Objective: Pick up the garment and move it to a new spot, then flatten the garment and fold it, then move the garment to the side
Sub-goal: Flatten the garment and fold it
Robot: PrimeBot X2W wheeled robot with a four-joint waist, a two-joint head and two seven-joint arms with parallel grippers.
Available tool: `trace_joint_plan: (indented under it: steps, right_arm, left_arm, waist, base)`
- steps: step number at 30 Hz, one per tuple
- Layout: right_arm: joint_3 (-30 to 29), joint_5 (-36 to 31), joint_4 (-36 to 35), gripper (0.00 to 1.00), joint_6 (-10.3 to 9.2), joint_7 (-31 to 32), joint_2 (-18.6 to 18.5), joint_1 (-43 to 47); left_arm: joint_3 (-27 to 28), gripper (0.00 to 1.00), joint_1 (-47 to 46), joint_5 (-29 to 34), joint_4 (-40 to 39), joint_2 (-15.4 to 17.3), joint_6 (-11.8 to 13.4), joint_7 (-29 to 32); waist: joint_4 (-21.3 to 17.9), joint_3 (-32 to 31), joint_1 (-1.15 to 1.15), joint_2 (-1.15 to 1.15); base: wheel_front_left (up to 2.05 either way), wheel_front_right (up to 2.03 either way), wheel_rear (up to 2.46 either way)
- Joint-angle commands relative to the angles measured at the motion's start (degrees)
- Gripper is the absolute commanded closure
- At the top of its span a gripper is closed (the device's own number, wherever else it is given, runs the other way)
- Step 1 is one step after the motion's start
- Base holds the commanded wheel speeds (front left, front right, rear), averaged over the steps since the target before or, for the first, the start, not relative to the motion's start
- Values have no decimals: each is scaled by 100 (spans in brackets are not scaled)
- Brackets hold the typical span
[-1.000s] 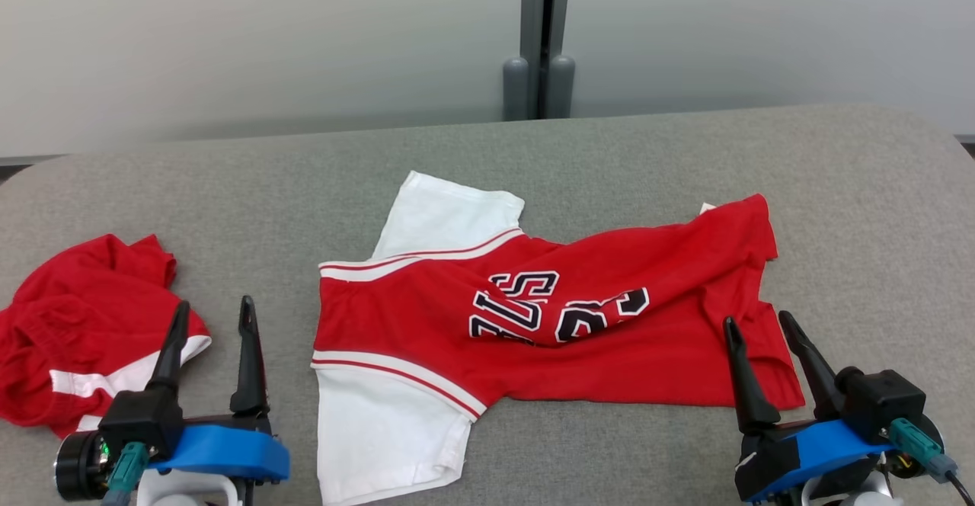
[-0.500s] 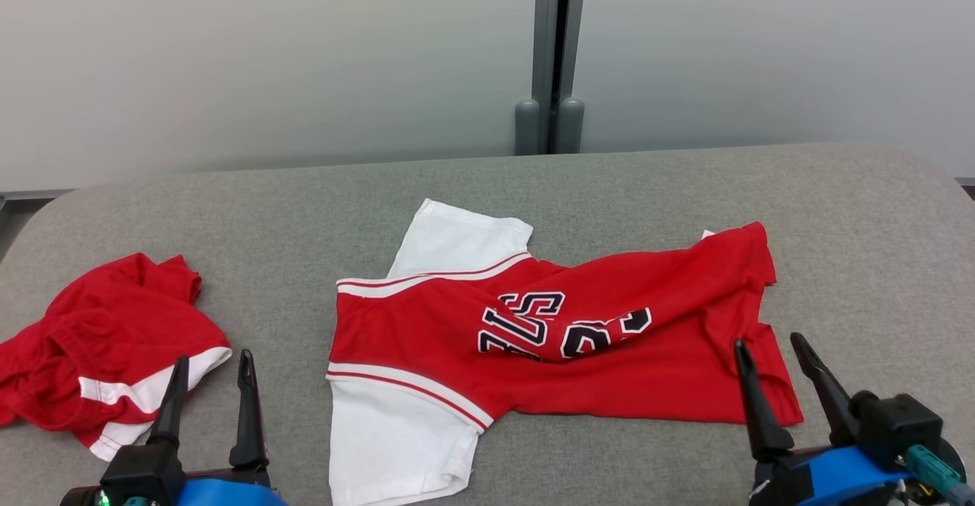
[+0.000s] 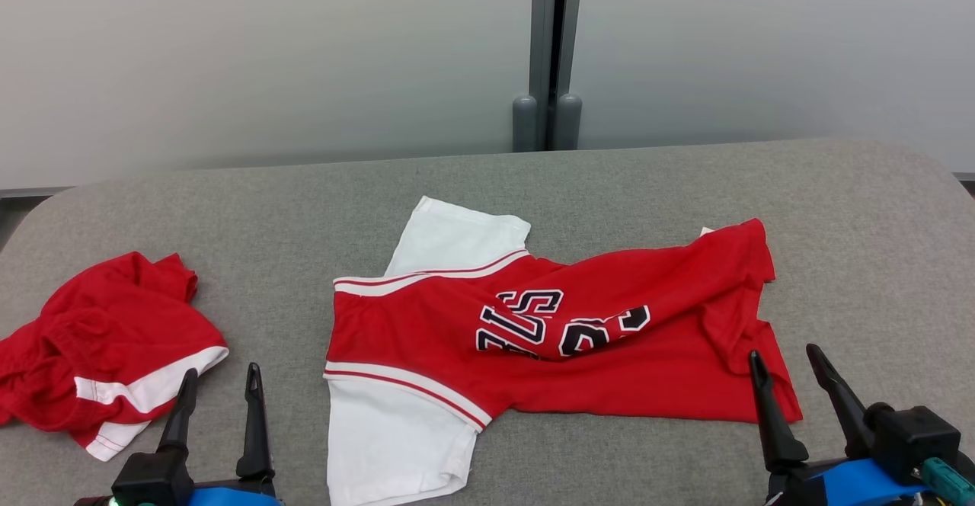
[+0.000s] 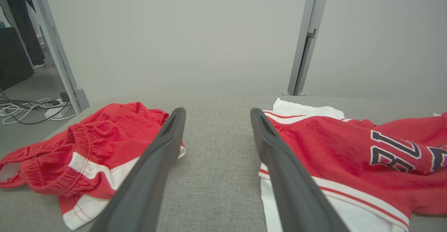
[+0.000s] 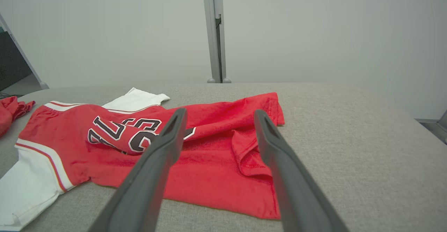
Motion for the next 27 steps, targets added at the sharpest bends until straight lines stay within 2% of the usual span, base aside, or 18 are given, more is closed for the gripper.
trace_joint_plan:
  steps: [1, 10, 19, 27]
  right_arm:
    - [-2, 2, -25, 0, 1, -9, -6, 49]
    - [-252, -9, 406, 0, 1, -107, -7, -98]
    - [-557, -202, 1523, 0, 1, -313, -70, -477]
    - [-664, -279, 2555, 0, 1, -537, -148, -862]
  left_arm:
    - [1, 0, -83, 29, 15, 16, -19, -16]
    - [-211, 0, 22, -53, 377, -91, -84, 40]
    - [-671, 0, 81, -153, 1256, -202, -283, 104]
    - [-913, 0, 51, -192, 1897, -236, -352, 71]
  waist:
    - [5, 5, 0, 0]
    - [-8, 58, 0, 0]
    - [-13, 233, 0, 0]
    - [16, 342, 0, 0]
  base:
    - [0, 0, 0]
    - [0, 0, 0]
    - [0, 0, 0]
    - [0, 0, 0]
